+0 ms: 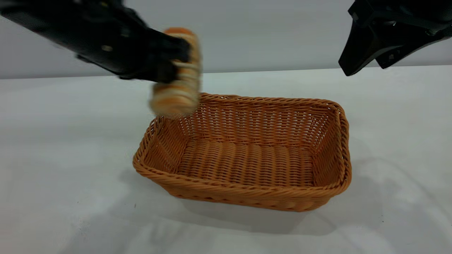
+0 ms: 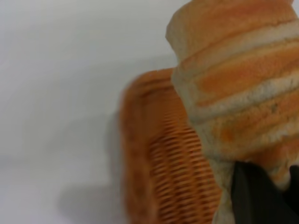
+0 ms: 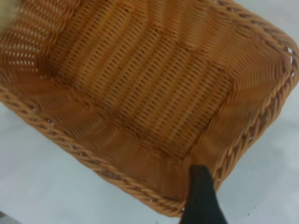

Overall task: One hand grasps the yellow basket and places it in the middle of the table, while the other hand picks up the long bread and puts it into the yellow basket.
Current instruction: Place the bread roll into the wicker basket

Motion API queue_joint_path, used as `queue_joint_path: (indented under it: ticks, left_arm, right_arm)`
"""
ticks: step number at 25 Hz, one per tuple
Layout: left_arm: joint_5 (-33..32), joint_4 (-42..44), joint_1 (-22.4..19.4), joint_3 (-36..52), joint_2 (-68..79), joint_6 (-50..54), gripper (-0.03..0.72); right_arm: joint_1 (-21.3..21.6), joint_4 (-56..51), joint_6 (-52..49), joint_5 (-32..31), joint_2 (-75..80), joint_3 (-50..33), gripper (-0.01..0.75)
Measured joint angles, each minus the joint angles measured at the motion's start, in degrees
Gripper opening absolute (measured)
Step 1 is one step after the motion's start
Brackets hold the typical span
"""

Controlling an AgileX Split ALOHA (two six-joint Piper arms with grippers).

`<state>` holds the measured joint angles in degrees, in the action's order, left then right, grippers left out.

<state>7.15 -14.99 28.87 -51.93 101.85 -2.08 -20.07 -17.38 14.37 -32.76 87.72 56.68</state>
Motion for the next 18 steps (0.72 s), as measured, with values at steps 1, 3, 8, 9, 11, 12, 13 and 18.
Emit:
queue_joint_path:
  ticks: [1, 3, 8, 9, 11, 12, 13, 18]
  left_arm:
    - [0.9, 0.0, 1.0, 0.0, 0.6, 0.0, 0.08]
    - [3.0, 0.0, 2.7, 0.0, 2.3, 0.0, 0.079]
    - [5.3, 1.1, 3.4, 0.0, 7.4, 0.0, 0.078]
    - [5.8, 1.1, 3.4, 0.0, 8.4, 0.0, 0.082]
    - [7.0, 1.1, 3.4, 0.0, 10.6, -0.4, 0.115]
    - [7.6, 1.1, 3.4, 0.0, 11.5, -0.6, 0.146]
    - [8.5, 1.1, 3.4, 0.0, 12.4, -0.7, 0.185]
    - [15.7, 1.0, 3.4, 0.0, 14.6, -1.1, 0.397]
  right_arm:
    - [0.0, -0.1, 0.0, -0.1, -0.7, 0.0, 0.575]
    - [0.0, -0.1, 0.0, -0.2, -2.5, 0.0, 0.575]
    - [0.0, -0.2, 0.0, -1.1, -8.5, 0.0, 0.575]
    - [0.0, -0.2, 0.0, -1.5, -9.8, 0.0, 0.575]
    - [0.0, -0.2, 0.0, -2.1, -12.4, 0.0, 0.575]
    - [0.0, -0.2, 0.0, -2.6, -13.8, 0.0, 0.575]
    - [0.0, -0.2, 0.0, -3.0, -15.1, 0.0, 0.575]
    - [0.0, -1.3, 0.1, -6.3, -21.7, 0.0, 0.575]
